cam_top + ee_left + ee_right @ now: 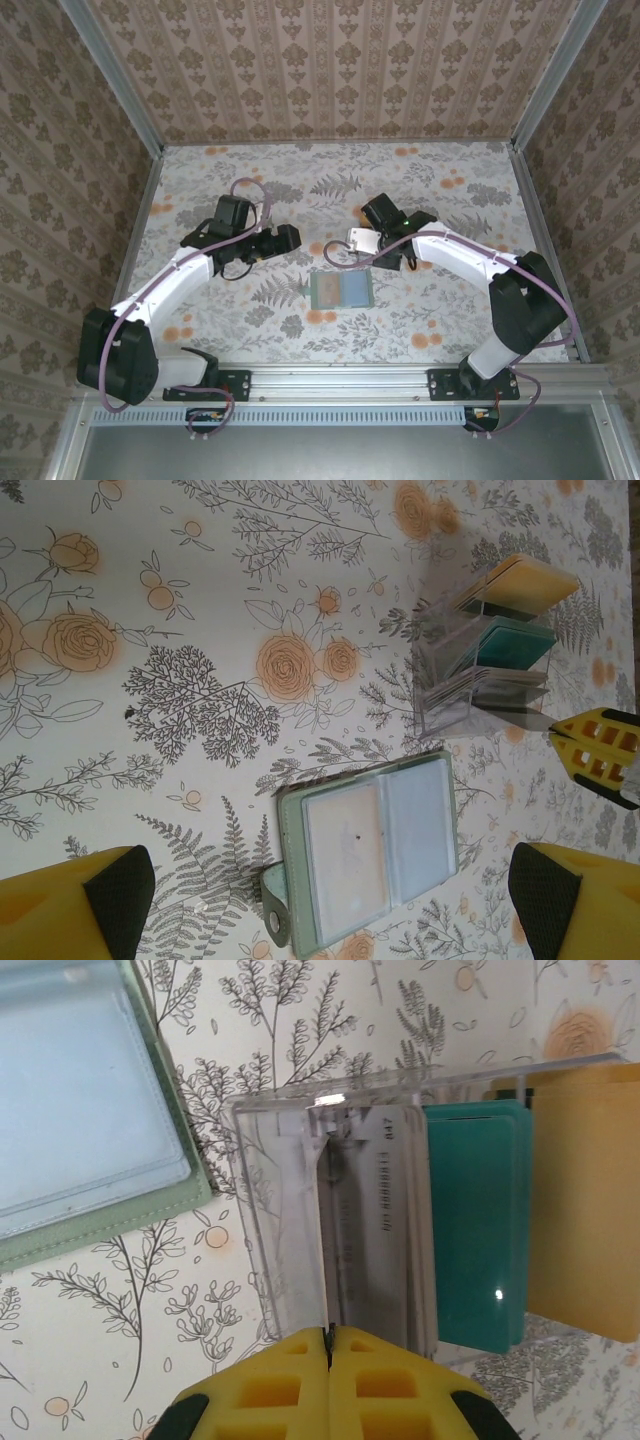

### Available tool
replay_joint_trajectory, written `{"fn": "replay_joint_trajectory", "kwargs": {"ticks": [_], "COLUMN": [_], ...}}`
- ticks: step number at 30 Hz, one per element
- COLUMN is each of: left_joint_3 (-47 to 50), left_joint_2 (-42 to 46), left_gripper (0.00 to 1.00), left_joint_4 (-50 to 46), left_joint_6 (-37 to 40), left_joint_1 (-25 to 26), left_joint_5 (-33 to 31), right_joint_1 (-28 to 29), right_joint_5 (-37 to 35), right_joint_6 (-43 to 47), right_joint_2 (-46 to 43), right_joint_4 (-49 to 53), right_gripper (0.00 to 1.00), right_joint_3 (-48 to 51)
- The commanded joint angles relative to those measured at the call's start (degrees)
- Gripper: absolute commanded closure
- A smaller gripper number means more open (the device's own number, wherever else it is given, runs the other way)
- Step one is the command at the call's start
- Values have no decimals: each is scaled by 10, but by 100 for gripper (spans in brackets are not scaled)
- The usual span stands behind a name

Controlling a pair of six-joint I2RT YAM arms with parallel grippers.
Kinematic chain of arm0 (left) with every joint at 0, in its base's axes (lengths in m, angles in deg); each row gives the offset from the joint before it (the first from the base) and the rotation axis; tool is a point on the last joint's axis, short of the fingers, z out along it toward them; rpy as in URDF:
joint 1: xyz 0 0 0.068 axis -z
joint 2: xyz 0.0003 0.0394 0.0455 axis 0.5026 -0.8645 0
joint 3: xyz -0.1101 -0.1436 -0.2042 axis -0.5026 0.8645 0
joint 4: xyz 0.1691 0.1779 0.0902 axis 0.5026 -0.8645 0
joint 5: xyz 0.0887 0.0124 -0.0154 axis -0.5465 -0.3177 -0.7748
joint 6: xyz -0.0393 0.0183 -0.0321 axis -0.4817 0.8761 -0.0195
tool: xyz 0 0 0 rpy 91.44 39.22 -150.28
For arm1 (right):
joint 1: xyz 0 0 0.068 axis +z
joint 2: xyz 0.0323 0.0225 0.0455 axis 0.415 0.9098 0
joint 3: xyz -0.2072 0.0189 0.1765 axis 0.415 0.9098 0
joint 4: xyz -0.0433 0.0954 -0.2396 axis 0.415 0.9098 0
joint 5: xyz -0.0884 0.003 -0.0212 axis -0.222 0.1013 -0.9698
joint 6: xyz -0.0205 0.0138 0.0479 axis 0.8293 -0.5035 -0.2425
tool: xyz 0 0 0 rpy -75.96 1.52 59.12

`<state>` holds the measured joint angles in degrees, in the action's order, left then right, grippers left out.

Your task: Take the credit cards out of the card holder

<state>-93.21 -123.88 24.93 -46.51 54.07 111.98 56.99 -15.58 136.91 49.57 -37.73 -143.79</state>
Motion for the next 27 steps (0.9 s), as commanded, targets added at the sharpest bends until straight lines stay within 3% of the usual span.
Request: {"fn": "replay_joint_trajectory", "kwargs": {"ticks": [1, 8, 12, 15, 18, 27], "left_joint_3": [5, 6, 5, 7, 8, 10], "left_joint_2": [9, 8, 11, 15, 16, 13], "left_gripper": [5, 5, 5, 5, 5, 5], "left_joint_4": [-6, -4, -8, -9, -9, -4], "left_joint_6": [-5, -7, -5, -5, -6, -9], "left_joint_1": [-6, -7, -7, -8, -9, -10], "left_joint_5": [9, 13, 12, 10, 11, 14], "right_joint_1": [-2, -6, -8, -10, -11, -20], "right_joint_5": [19, 15, 12, 6, -7, -45], "right_joint_6": [1, -8, -20, -29, -34, -61], "right_joint_2": [7, 37, 55, 61, 61, 59], "right_joint_4": [-9, -15, -4, -4, -14, -55], "right_gripper": [100, 99, 91, 90, 80, 76], "right_joint_3": [11, -5, -34, -47, -48, -49]}}
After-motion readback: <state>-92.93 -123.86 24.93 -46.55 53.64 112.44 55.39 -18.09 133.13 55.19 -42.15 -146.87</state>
